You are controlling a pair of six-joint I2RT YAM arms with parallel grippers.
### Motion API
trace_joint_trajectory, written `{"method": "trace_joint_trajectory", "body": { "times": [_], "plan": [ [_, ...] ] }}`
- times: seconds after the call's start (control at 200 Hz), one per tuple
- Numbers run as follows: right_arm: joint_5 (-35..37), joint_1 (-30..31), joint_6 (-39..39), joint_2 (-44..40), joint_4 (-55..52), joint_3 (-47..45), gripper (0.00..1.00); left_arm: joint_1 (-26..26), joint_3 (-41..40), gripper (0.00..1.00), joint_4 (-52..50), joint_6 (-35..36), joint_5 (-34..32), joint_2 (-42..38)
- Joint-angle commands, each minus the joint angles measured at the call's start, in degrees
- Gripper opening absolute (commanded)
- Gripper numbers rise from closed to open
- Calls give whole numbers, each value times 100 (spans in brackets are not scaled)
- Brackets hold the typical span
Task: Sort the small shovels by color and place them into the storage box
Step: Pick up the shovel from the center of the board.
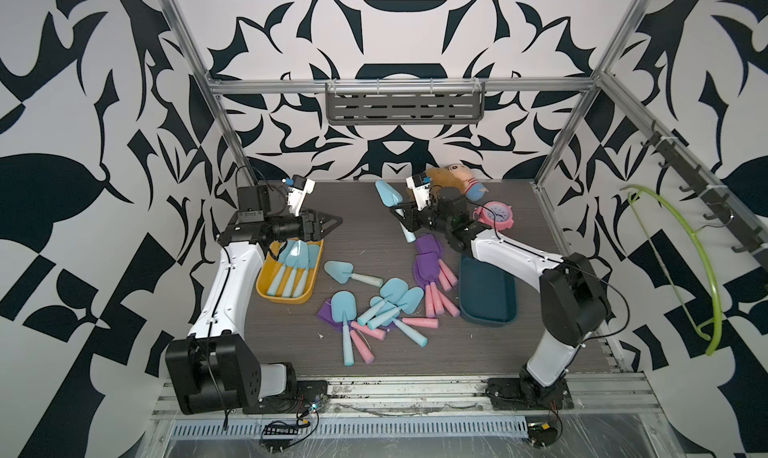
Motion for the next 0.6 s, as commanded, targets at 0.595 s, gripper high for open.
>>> {"method": "trace_joint_trajectory", "body": {
  "times": [0.595],
  "plan": [
    [409,635,1111,-1102,1605,-407,0,-2074,-580,77,3609,-2785,414,991]
  ]
}}
